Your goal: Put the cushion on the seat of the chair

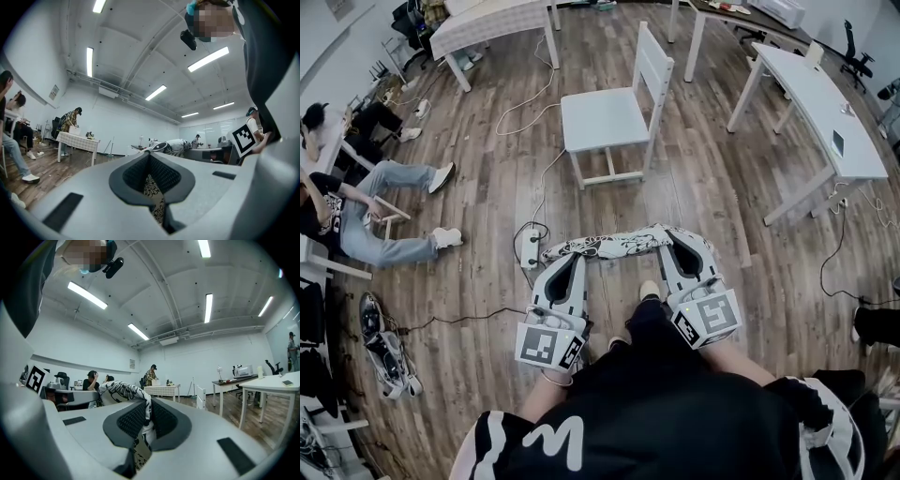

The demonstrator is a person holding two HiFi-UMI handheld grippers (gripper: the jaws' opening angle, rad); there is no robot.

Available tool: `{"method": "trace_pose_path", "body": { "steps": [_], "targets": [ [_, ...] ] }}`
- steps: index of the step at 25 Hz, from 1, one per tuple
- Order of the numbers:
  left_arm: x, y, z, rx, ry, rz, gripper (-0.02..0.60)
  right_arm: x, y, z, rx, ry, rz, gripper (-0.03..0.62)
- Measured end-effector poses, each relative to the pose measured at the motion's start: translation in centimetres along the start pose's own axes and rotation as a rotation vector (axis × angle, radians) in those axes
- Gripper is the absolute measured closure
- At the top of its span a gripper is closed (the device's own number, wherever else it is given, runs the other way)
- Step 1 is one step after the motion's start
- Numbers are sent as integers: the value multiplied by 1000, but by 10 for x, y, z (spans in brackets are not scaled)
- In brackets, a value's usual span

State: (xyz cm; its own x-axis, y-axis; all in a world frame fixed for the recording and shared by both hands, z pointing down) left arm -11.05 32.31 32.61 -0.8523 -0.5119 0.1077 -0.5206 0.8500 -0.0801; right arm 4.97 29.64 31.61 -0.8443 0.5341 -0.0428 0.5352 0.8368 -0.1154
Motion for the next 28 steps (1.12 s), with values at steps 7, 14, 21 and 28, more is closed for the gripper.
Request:
{"method": "trace_pose_path", "body": {
  "steps": [7,14,21,28],
  "targets": [
    [14,-58,9,3,6,17,578,-46,-40,9,3,-17,19,563],
    [17,-119,26,-13,-4,25,578,-98,-72,23,-14,-21,31,563],
    [18,-162,29,-9,-15,51,578,-139,-96,28,-23,-30,59,563],
    [11,-193,29,-26,-5,82,578,-170,-109,26,-14,-31,91,563]
  ]
}}
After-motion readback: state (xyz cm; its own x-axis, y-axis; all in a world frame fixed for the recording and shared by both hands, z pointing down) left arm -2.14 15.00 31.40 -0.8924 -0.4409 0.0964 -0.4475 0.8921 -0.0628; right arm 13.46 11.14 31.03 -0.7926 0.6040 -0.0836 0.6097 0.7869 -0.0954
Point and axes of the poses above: the fingertips, and each gripper's own axes: y backward along the fingers, x to its left, z out of its top, the point moved 2 cm from there along y, backward along the fingers, and after that the axes turned 7 degrees about x, right-handed, at the moved point
